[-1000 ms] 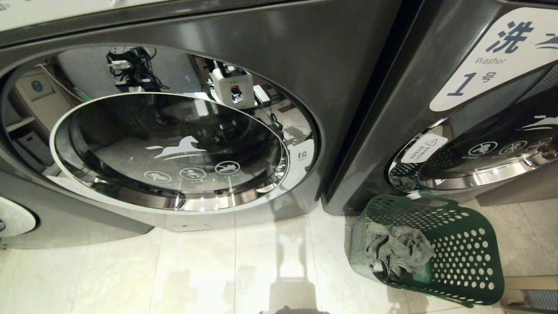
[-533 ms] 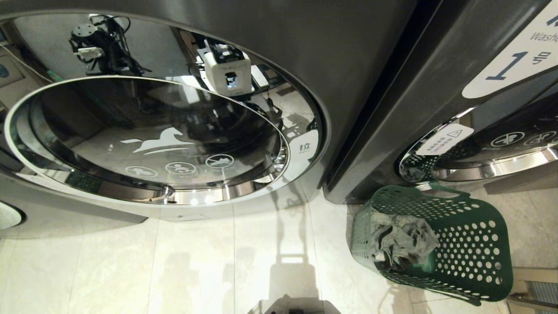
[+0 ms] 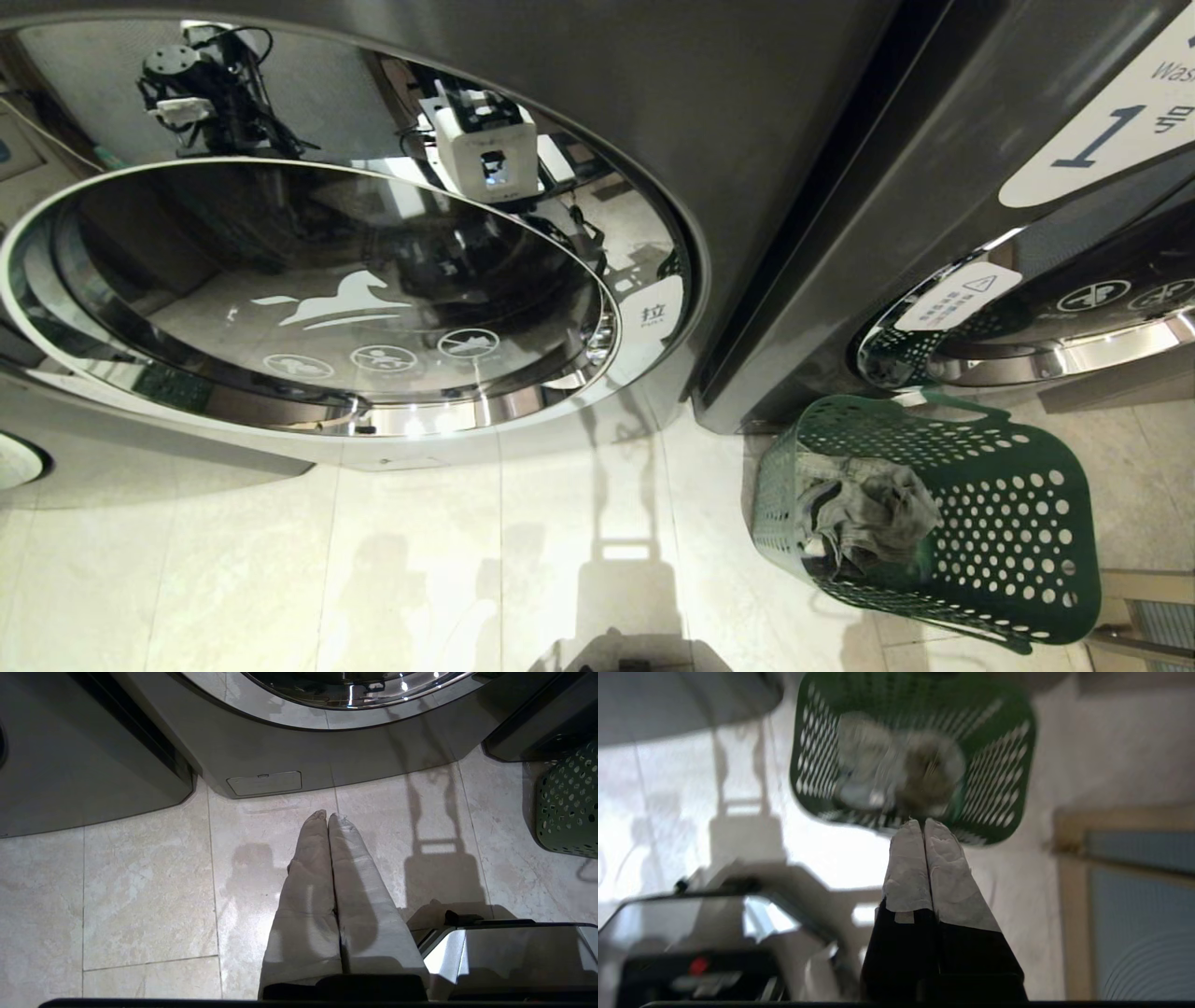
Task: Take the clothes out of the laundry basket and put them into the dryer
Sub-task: Take the clothes out of the basket
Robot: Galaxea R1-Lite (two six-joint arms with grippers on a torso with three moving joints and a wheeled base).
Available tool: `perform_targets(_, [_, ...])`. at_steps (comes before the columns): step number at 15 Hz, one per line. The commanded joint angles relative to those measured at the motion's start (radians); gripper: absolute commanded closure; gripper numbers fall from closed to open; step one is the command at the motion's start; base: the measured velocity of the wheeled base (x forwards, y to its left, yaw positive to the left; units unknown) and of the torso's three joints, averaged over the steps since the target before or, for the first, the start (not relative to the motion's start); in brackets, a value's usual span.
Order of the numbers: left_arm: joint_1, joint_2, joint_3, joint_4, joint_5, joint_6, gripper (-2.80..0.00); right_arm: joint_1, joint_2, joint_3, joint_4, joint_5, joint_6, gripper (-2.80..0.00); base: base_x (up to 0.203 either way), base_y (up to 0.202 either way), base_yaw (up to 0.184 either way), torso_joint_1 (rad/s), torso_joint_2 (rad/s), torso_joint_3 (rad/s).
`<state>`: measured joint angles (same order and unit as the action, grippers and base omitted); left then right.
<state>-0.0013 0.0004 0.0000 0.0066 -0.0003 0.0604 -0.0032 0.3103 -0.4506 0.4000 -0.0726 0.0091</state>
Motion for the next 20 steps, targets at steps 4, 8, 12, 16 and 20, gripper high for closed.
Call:
perform_targets(4, [0.000,0.000,0.000,0.000,0.000,-0.001,0.00,0.002,0.568,0.054,-0.140,0.071,0.134,0.00,0.000,0.000,0.000,0.000,0.00,0.000])
perform_targets(8, [0.000,0.000,0.000,0.000,0.000,-0.001,0.00,0.001,0.982,0.169,-0.549,0.100,0.238,0.00,0.000,0.000,0.000,0.000,0.00,0.000])
perform_targets(12, [0.001,0.000,0.000,0.000,0.000,-0.001,0.00,-0.004,1.369,0.185,-0.902,0.120,0.298,0.00,0.000,0.000,0.000,0.000,0.00,0.000])
perform_targets(16, [0.001,0.000,0.000,0.000,0.000,-0.001,0.00,-0.019,1.704,0.180,-1.282,0.121,0.277,0.00,0.000,0.000,0.000,0.000,0.00,0.000])
perform_targets(20, [0.000,0.000,0.000,0.000,0.000,-0.001,0.00,-0.039,1.965,0.175,-1.643,0.111,0.193,-2.80,0.000,0.000,0.000,0.000,0.00,0.000])
